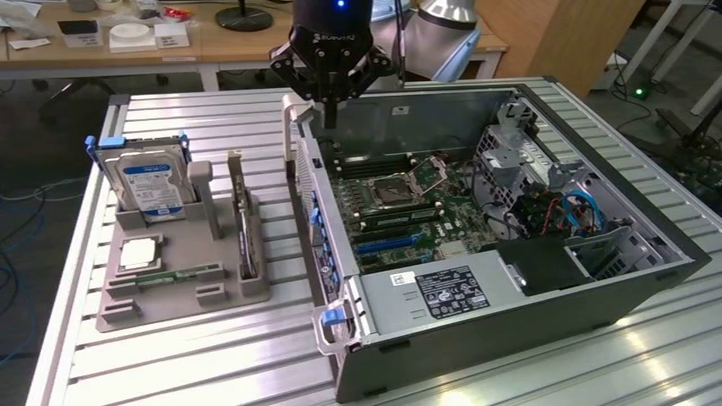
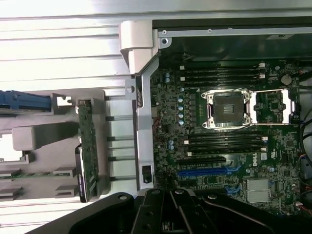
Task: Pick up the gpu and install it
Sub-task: 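Reach for the gpu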
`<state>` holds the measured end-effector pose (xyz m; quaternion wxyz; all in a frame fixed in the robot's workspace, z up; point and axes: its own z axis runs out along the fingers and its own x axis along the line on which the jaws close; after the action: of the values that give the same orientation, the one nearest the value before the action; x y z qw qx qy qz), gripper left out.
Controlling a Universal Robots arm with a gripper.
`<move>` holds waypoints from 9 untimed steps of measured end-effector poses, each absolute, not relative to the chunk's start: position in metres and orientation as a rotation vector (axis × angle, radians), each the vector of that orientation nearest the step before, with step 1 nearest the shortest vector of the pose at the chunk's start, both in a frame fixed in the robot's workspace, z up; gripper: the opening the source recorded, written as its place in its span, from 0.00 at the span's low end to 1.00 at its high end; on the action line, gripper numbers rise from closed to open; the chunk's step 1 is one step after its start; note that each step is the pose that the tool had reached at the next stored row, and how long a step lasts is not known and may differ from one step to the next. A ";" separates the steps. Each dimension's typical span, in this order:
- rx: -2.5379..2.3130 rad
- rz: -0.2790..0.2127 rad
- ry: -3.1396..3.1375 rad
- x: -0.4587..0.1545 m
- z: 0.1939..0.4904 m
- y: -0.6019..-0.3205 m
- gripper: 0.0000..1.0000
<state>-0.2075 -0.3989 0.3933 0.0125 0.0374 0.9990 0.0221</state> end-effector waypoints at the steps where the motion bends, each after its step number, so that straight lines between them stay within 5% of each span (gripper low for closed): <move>1: 0.116 0.069 3.114 -0.208 0.393 -0.399 0.10; 9: 0.117 0.069 3.114 -0.215 0.393 -0.399 0.10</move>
<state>-0.2151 -0.3988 0.3933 0.0125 0.0374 0.9990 0.0221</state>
